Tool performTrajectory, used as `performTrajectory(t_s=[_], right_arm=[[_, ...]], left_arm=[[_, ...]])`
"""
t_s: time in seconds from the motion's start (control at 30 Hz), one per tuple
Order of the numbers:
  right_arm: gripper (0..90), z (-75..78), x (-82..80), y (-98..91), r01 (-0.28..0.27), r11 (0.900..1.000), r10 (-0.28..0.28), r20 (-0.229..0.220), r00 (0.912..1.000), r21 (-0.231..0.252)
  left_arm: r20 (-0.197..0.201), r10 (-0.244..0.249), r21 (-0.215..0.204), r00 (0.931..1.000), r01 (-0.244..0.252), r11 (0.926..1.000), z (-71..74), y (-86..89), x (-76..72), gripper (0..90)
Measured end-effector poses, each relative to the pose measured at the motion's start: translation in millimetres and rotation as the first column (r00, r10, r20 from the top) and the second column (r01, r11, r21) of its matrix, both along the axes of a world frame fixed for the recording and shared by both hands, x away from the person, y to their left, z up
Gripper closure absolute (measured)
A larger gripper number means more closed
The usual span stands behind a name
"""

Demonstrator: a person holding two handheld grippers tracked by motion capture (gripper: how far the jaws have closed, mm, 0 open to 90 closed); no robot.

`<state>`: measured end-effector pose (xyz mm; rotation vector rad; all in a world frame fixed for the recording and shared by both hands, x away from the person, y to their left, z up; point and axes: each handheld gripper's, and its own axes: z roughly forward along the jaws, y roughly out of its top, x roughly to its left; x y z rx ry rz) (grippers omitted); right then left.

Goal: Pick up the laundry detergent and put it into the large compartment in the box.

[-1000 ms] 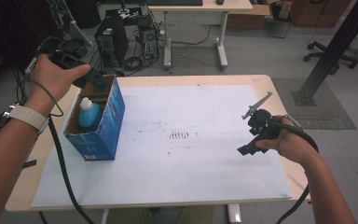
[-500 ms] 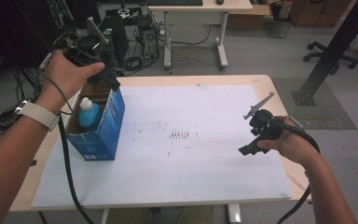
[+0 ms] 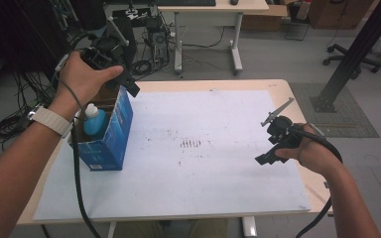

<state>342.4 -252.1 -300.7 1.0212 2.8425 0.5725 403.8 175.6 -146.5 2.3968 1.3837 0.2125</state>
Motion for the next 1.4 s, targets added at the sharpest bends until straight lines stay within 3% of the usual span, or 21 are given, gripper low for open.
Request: performTrajectory(t_s=[0.77, 0.87, 1.3, 1.4], right_arm=[[10.6, -3.1, -0.4, -0.4, 0.005, 1.0, -0.005, -0.007, 1.0, 0.0], [10.6, -3.3, -0.4, -1.2, 0.007, 1.0, -0.007, -0.008, 0.9999, -0.001], [10.6, -4.9, -0.7, -2.0, 0.011, 0.9999, -0.011, -0.012, 0.9999, 0.0], [10.6, -4.6, -0.3, -2.1, 0.011, 0.9999, -0.011, -0.012, 0.9999, 0.0]], left_arm=[[0.004, -0.074, 0.012, 0.9972, 0.074, 0.9972, -7.3, -20.1, 3.3, 12.3], [0.006, -0.093, 0.029, 0.9957, 0.093, 0.9953, -10.4, -25.3, 3.0, 12.2], [-0.016, -0.142, 0.029, 0.9897, 0.142, 0.9894, -21.1, -40.7, 3.4, 11.7], [-0.024, -0.17, 0.026, 0.9851, 0.171, 0.9849, -25.1, -41.9, 3.7, 11.7]])
